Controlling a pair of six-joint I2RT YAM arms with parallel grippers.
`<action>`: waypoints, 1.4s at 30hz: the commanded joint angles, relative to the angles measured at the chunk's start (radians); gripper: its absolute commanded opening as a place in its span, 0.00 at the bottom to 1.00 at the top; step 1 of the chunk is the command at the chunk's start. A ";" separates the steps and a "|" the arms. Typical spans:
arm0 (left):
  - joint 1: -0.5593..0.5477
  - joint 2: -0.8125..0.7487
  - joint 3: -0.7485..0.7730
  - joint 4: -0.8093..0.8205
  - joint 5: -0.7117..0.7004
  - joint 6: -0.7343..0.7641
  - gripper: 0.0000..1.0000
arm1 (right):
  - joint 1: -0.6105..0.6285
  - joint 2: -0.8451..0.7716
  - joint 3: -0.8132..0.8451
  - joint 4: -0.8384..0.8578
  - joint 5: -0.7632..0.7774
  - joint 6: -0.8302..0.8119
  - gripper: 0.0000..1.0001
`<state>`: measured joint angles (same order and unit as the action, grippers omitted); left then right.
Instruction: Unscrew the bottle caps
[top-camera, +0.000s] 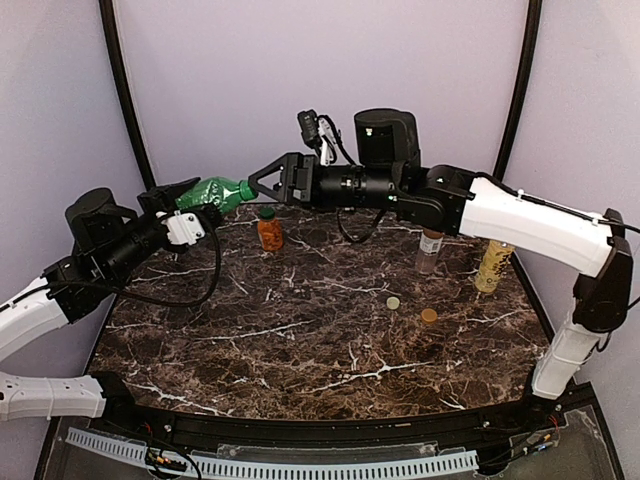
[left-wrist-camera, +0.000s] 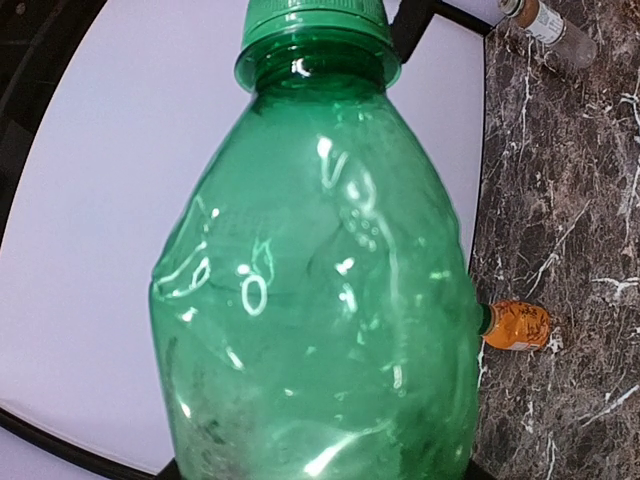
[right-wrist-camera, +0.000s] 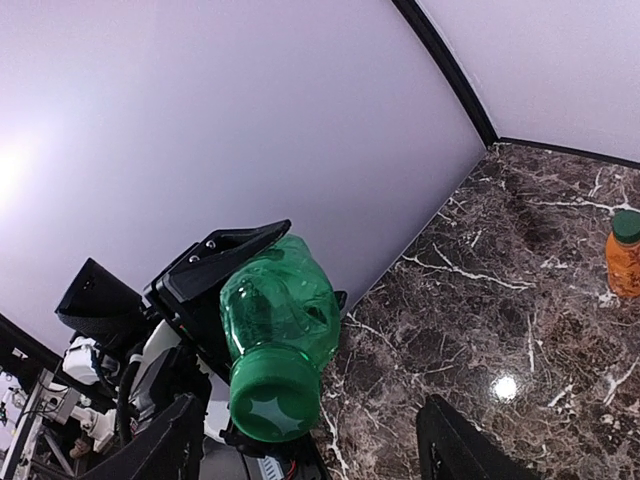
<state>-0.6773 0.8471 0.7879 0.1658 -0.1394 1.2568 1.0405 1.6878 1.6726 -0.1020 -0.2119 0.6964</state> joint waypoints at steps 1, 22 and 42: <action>-0.002 -0.009 -0.019 0.042 -0.018 0.037 0.26 | 0.000 0.057 0.066 0.032 -0.040 0.032 0.69; -0.004 -0.027 -0.009 -0.021 0.002 -0.034 0.25 | -0.003 0.119 0.119 0.034 -0.174 -0.014 0.00; -0.004 -0.018 0.206 -0.671 0.724 -0.573 0.14 | 0.227 0.064 0.179 -0.451 -0.146 -1.119 0.00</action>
<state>-0.6640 0.8036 0.9375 -0.4587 0.2844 0.7834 1.1683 1.7527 1.8732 -0.4778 -0.2909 -0.1093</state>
